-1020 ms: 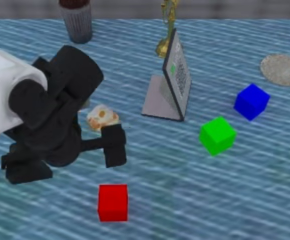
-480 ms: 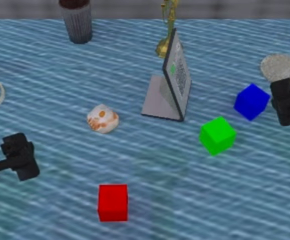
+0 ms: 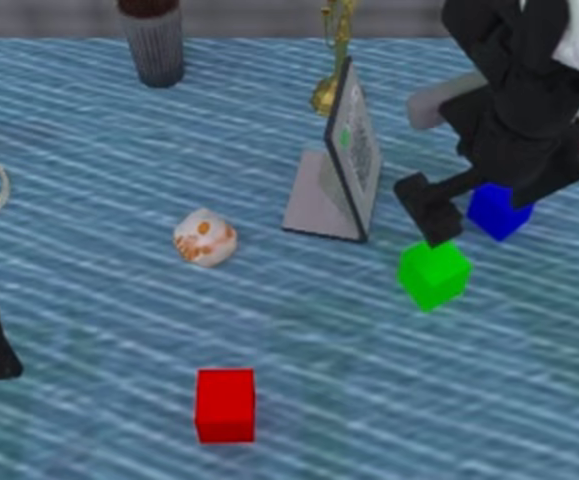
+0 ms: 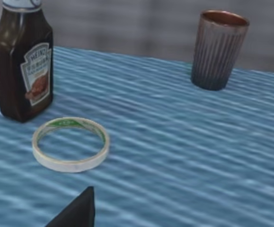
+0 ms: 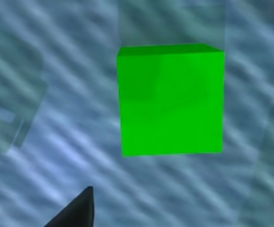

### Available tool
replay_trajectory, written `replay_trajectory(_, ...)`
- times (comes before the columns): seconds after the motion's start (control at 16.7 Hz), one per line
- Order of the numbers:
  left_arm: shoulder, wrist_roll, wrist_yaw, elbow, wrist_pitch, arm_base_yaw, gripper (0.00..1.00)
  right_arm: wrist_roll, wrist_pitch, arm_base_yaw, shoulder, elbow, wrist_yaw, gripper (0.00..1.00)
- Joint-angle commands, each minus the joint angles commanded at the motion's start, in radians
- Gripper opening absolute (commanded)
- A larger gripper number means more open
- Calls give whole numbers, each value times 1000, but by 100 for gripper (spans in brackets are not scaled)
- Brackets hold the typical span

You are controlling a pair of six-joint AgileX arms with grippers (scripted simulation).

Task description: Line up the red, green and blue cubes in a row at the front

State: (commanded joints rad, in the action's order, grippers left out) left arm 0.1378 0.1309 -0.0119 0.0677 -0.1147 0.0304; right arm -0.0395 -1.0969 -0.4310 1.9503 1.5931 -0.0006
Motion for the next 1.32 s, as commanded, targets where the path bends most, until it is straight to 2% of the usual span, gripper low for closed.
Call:
replay_trajectory(0.3,-134,-125,11,-65,110,-49,100,-4,-99,-42,181,166,3,100)
replay_trajectory(0.66,-138,-131,12,-68,115,-50,100,-5,-97,-40,186,167,3,100)
replay_trajectory(1.08,-138,-131,12,-68,115,-50,100,-3,136,-45,257,12,4,100)
replay_trajectory(1.32,-138,-131,12,-68,115,-50,100,-2,173,-46,273,-17,4,100)
